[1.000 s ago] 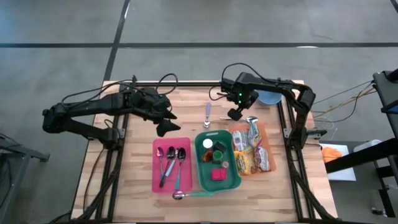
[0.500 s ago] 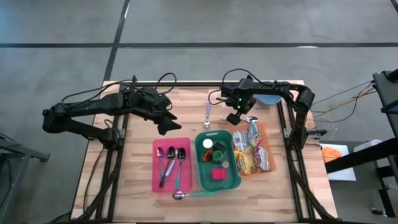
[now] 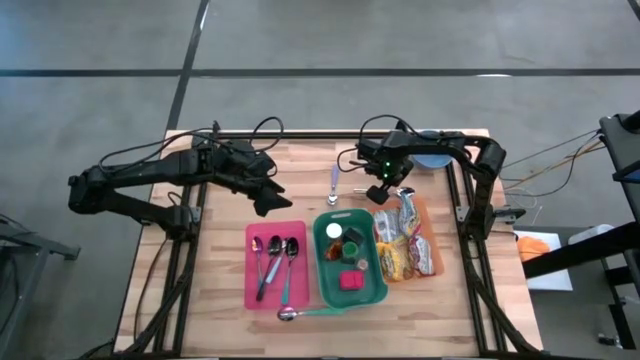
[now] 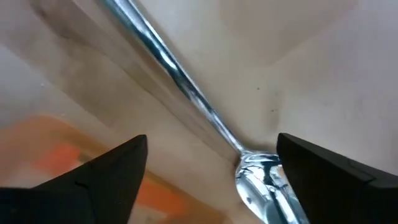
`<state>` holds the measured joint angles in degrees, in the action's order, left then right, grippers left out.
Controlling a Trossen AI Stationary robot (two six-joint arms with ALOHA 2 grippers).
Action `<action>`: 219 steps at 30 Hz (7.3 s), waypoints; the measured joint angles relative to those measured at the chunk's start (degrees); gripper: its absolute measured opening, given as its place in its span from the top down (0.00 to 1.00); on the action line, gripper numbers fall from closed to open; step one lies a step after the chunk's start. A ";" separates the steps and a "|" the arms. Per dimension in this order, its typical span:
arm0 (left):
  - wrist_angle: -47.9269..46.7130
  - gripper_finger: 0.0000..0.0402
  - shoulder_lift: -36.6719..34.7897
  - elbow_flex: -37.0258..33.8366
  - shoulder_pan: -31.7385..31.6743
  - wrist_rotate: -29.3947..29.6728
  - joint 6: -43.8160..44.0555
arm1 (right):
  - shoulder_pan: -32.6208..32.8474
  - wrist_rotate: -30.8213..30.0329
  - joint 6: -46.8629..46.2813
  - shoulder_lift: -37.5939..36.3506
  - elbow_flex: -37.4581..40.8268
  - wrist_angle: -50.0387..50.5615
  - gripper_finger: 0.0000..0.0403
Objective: Pick & Place Food Item
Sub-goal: Put the silver spoon into the pink bin
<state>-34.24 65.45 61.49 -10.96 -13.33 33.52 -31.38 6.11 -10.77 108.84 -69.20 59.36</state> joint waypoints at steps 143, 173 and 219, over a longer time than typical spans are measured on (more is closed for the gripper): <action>33.39 0.78 13.93 0.46 -2.21 -37.76 40.41 | 32.65 -9.32 41.20 -10.19 -35.39 0.26 0.97; 34.93 0.66 13.94 0.40 -2.27 -36.69 46.47 | 32.63 -11.42 41.20 -10.19 -35.39 -0.27 0.97; 30.65 1.00 13.99 0.15 -2.69 -26.25 39.74 | 33.86 -19.63 20.22 -10.70 -44.84 0.10 0.23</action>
<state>-3.59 79.44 61.64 -13.65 -39.58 73.26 2.48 -13.52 9.45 98.14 -114.04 59.46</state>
